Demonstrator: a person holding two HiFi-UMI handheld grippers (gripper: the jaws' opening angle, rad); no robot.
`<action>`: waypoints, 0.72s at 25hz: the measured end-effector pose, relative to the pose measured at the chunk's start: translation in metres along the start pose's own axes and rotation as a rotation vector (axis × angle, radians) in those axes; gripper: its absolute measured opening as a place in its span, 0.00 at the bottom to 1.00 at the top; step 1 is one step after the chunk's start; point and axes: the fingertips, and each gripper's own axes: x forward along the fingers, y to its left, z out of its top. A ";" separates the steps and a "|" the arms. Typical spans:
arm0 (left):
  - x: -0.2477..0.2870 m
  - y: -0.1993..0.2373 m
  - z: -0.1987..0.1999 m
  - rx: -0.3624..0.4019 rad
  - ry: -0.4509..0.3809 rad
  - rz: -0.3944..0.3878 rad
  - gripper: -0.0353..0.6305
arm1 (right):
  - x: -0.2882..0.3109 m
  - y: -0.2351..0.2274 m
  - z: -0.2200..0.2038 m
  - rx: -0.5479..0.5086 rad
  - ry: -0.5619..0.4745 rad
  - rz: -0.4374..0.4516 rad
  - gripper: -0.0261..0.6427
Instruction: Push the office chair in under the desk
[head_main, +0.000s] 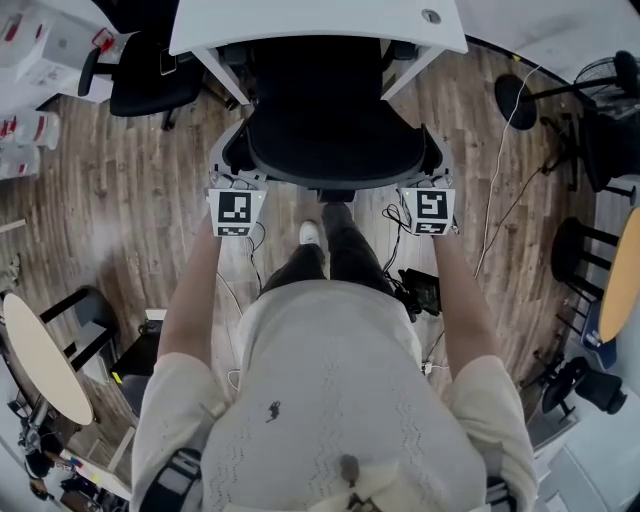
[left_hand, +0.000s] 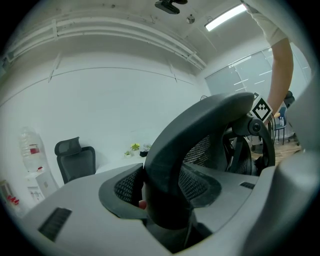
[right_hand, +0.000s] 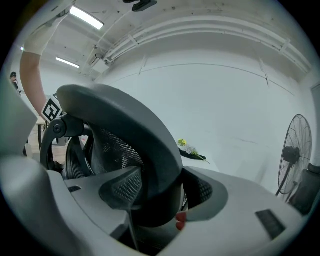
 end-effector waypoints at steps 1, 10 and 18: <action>-0.001 0.001 0.000 0.001 -0.001 0.004 0.40 | 0.000 0.001 0.001 0.004 0.004 0.007 0.43; -0.021 0.004 0.003 -0.074 0.019 0.053 0.40 | -0.018 0.009 0.008 0.065 0.041 0.020 0.44; -0.058 -0.002 0.001 -0.187 0.005 0.101 0.33 | -0.054 0.026 0.004 0.175 0.047 0.036 0.41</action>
